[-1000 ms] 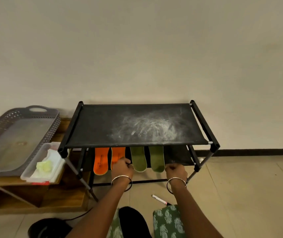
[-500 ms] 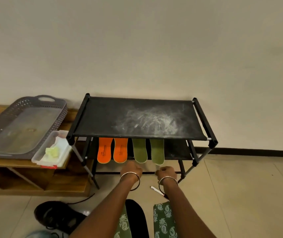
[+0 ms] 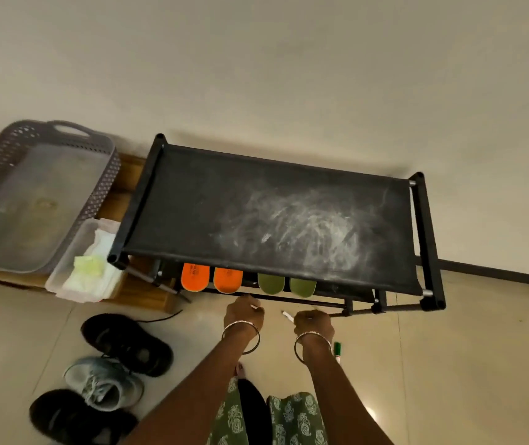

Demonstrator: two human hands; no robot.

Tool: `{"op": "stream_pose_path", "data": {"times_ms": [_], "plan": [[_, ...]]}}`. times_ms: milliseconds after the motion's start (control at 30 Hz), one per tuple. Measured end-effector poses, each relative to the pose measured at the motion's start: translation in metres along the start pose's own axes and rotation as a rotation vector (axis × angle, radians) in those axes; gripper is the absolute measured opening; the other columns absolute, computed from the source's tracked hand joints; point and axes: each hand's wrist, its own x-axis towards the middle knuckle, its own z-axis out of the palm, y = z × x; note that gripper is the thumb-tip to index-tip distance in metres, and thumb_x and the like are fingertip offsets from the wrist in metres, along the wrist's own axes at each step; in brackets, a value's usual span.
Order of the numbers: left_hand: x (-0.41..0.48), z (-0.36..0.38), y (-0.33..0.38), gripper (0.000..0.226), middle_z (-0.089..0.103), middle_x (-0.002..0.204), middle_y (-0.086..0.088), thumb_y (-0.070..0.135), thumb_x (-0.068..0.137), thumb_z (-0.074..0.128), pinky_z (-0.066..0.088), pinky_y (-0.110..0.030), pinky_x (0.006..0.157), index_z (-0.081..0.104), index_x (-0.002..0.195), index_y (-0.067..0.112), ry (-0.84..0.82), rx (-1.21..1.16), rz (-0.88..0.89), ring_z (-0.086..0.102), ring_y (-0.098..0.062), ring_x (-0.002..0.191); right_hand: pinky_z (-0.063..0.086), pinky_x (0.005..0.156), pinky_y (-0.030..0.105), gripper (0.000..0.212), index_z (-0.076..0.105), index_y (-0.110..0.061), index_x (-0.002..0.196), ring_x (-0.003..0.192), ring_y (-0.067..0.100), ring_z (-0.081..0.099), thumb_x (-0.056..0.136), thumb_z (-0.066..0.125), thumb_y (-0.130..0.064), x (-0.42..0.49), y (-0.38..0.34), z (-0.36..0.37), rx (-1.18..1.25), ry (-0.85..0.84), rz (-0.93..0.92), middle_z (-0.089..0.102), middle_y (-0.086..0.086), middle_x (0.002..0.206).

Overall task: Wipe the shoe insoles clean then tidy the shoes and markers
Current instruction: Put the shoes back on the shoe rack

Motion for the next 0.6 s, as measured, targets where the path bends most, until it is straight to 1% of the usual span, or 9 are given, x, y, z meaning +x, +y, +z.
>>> {"op": "stream_pose_path", "data": {"times_ms": [67, 133, 233, 300, 367, 433, 500, 533, 600], "plan": [[-0.022, -0.020, 0.001, 0.009, 0.072, 0.110, -0.001, 0.020, 0.090, 0.065, 0.051, -0.029, 0.090, 0.069, 0.097, 0.024, 0.003, -0.016, -0.049, 0.066, -0.025, 0.106, 0.058, 0.084, 0.038, 0.018, 0.078, -0.015, 0.090, 0.091, 0.033, 0.070, 0.084, 0.064, -0.024, -0.015, 0.006, 0.002, -0.035, -0.070, 0.040, 0.075, 0.012, 0.091], [-0.043, -0.037, 0.000, 0.008, 0.073, 0.108, -0.001, 0.019, 0.090, 0.065, 0.053, -0.030, 0.091, 0.069, 0.095, 0.024, -0.005, -0.033, -0.094, 0.067, -0.024, 0.105, 0.060, 0.082, 0.043, 0.012, 0.076, -0.019, 0.075, 0.088, 0.034, 0.071, 0.074, 0.067, -0.025, -0.018, 0.021, 0.013, -0.077, -0.154, 0.055, 0.076, 0.010, 0.085], [-0.073, -0.072, -0.005, 0.007, 0.073, 0.105, -0.002, 0.017, 0.089, 0.066, 0.054, -0.031, 0.090, 0.068, 0.087, 0.024, -0.015, -0.114, -0.195, 0.067, -0.026, 0.103, 0.060, 0.081, 0.046, 0.009, 0.073, -0.026, 0.060, 0.085, 0.035, 0.072, 0.063, 0.065, -0.029, -0.041, 0.020, 0.020, -0.157, -0.263, 0.028, 0.075, 0.004, 0.078], [-0.085, -0.094, -0.012, 0.008, 0.074, 0.102, -0.008, 0.015, 0.085, 0.069, 0.058, -0.038, 0.088, 0.067, 0.080, 0.021, -0.016, -0.260, -0.268, 0.070, -0.032, 0.096, 0.060, 0.082, 0.045, 0.012, 0.072, -0.029, 0.057, 0.085, 0.034, 0.072, 0.062, 0.062, -0.028, -0.071, 0.002, 0.019, -0.190, -0.319, -0.021, 0.075, 0.001, 0.076], [-0.087, -0.115, -0.029, 0.006, 0.075, 0.097, -0.014, 0.012, 0.084, 0.067, 0.060, -0.043, 0.083, 0.069, 0.082, 0.017, -0.017, -0.402, -0.355, 0.072, -0.036, 0.092, 0.059, 0.083, 0.044, 0.015, 0.071, -0.025, 0.056, 0.086, 0.033, 0.072, 0.065, 0.059, -0.025, -0.108, -0.031, 0.016, -0.238, -0.370, -0.079, 0.075, 0.001, 0.078], [-0.092, -0.135, -0.046, 0.007, 0.075, 0.087, -0.016, 0.015, 0.077, 0.064, 0.061, -0.049, 0.080, 0.070, 0.075, 0.016, 0.066, -0.525, -0.430, 0.072, -0.040, 0.087, 0.059, 0.083, 0.044, 0.016, 0.069, -0.023, 0.057, 0.085, 0.033, 0.072, 0.066, 0.056, -0.025, -0.145, -0.066, 0.015, -0.286, -0.397, -0.135, 0.075, 0.003, 0.081], [-0.098, -0.152, -0.061, 0.012, 0.075, 0.082, -0.017, 0.022, 0.070, 0.058, 0.060, -0.056, 0.079, 0.069, 0.069, 0.019, 0.132, -0.623, -0.468, 0.072, -0.042, 0.085, 0.060, 0.080, 0.043, 0.016, 0.069, -0.024, 0.056, 0.082, 0.032, 0.072, 0.065, 0.055, -0.026, -0.171, -0.094, 0.023, -0.329, -0.420, -0.201, 0.075, 0.001, 0.078], [-0.099, -0.156, -0.070, 0.013, 0.075, 0.082, -0.018, 0.025, 0.069, 0.057, 0.060, -0.056, 0.079, 0.069, 0.068, 0.019, 0.154, -0.648, -0.476, 0.072, -0.043, 0.085, 0.060, 0.079, 0.043, 0.015, 0.069, -0.024, 0.056, 0.082, 0.031, 0.072, 0.065, 0.056, -0.026, -0.180, -0.104, 0.028, -0.358, -0.437, -0.231, 0.075, 0.000, 0.077], [-0.128, -0.197, -0.059, 0.014, 0.074, 0.082, -0.017, 0.025, 0.074, 0.061, 0.060, -0.047, 0.078, 0.068, 0.066, 0.017, 0.214, -0.650, -0.508, 0.071, -0.040, 0.085, 0.060, 0.079, 0.045, 0.014, 0.068, -0.024, 0.058, 0.082, 0.031, 0.071, 0.064, 0.056, -0.028, -0.203, -0.128, 0.039, -0.418, -0.485, -0.304, 0.074, -0.001, 0.077]]}}
